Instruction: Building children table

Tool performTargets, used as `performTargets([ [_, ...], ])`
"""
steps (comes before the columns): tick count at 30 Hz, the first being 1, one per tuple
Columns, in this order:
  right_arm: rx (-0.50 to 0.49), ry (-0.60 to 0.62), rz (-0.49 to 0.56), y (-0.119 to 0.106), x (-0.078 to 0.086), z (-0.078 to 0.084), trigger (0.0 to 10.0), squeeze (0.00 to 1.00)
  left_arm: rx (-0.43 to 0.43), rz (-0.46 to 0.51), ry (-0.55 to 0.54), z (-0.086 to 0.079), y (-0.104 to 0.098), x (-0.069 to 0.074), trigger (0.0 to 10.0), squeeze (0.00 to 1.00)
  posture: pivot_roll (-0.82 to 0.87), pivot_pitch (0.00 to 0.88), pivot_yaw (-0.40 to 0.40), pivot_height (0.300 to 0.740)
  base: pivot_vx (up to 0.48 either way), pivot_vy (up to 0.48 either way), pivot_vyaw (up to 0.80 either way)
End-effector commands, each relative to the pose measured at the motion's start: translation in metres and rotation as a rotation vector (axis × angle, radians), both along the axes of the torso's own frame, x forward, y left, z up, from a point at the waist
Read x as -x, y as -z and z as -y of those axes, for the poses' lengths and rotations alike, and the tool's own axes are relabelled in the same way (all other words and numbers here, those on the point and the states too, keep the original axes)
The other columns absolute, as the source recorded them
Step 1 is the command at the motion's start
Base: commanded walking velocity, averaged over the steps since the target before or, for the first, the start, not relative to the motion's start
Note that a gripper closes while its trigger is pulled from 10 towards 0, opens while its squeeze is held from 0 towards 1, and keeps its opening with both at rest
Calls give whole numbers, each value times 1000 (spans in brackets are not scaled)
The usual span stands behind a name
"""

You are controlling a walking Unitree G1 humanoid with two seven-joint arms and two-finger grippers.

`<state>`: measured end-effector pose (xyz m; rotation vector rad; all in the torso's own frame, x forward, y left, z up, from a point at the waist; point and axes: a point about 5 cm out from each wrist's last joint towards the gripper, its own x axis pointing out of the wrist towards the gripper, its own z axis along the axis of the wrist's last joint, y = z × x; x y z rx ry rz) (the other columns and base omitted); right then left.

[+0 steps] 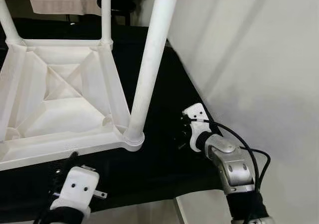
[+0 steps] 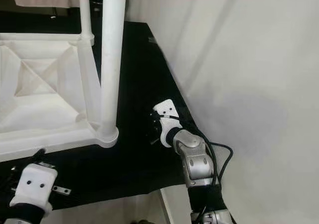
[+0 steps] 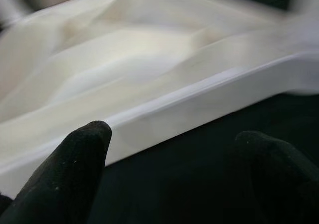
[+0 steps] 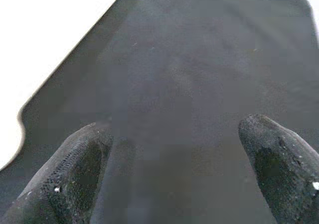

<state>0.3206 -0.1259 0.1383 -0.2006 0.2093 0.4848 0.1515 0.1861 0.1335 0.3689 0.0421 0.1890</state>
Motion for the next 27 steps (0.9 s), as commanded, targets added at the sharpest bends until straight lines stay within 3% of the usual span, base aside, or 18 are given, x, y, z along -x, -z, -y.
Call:
performTargets([
  [1,46,25,31,-3,-7,3,10000,188,22,-35,-80,-10,8,1,10000,0,20,20,-185,740,0,480,0],
  [3,63,30,60,-8,-14,1,10000,133,14,-29,-137,-20,7,0,10000,0,22,15,-180,740,0,480,0],
  [9,42,38,86,-12,-18,-10,10000,118,-13,-12,-167,-27,3,-2,10000,0,27,10,-171,740,0,480,0],
  [13,18,-1,101,-13,-16,-30,10000,106,-32,19,-194,-37,-4,-7,10000,0,30,7,-168,740,0,480,0],
  [21,25,-3,112,-12,-17,-33,10000,75,-30,41,-207,-41,-7,-7,10000,0,30,9,-163,740,0,478,0],
  [23,35,3,115,-10,-19,-33,10000,0,-21,42,-171,-37,-7,-7,10000,0,33,10,-160,740,0,0,0],
  [27,78,47,127,-10,-26,-23,10000,0,1,41,-112,-28,-7,-9,10000,0,31,10,-158,740,0,0,0],
])
